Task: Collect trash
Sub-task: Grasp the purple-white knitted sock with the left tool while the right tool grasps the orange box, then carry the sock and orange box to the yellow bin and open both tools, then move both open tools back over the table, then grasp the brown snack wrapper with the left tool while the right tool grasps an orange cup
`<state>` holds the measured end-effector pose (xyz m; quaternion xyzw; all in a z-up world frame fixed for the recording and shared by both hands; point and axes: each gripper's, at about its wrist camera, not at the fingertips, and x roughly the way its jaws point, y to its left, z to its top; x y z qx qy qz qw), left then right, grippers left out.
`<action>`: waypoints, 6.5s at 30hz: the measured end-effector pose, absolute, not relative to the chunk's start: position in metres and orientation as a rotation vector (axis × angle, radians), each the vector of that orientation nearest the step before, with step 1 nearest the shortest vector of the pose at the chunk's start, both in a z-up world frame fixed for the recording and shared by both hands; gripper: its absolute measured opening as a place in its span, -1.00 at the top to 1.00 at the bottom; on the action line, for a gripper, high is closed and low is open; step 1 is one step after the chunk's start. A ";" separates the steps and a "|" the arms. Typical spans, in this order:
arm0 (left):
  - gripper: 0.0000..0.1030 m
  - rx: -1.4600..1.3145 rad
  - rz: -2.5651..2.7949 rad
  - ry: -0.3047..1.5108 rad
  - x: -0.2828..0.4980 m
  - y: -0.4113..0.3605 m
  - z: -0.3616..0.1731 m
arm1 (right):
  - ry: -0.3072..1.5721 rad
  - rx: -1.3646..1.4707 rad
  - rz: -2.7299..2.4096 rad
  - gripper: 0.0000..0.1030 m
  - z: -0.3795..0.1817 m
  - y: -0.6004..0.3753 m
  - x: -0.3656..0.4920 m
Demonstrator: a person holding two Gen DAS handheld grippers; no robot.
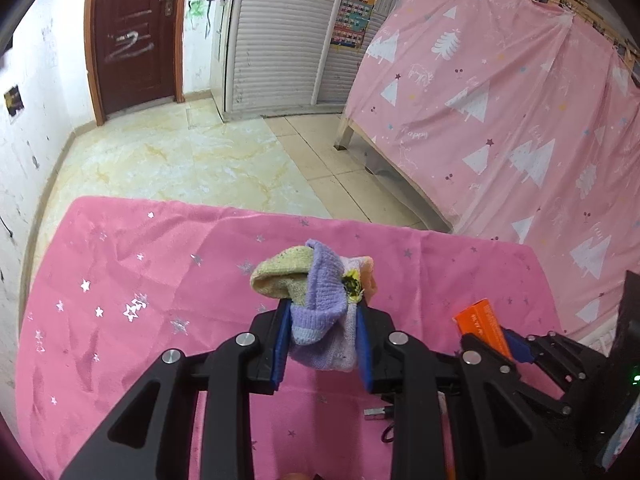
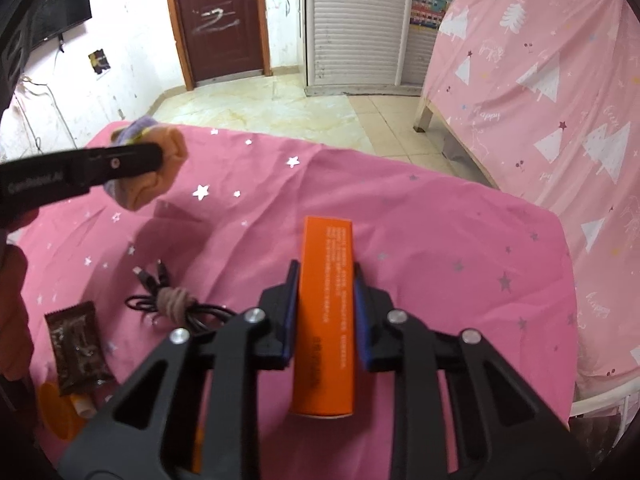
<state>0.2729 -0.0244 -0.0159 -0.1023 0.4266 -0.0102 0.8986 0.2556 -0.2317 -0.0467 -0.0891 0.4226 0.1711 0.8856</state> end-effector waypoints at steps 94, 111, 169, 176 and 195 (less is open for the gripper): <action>-0.51 0.057 -0.582 1.045 0.161 -0.372 -0.020 | 0.899 0.221 -0.044 -0.05 -0.109 -0.546 0.107; -0.77 -0.059 -0.506 0.951 0.143 -0.278 0.003 | 0.755 0.198 0.019 -0.47 -0.057 -0.497 0.107; -0.21 -0.309 -0.141 0.990 0.170 -0.032 -0.028 | 0.808 -0.076 0.463 -0.69 -0.036 -0.258 0.134; 0.34 -0.330 -0.164 1.038 0.175 -0.037 -0.045 | 0.814 -0.091 0.465 -0.69 -0.038 -0.254 0.136; 0.97 -0.293 -0.164 0.944 0.166 -0.040 -0.021 | 0.819 -0.086 0.507 -0.68 -0.034 -0.234 0.151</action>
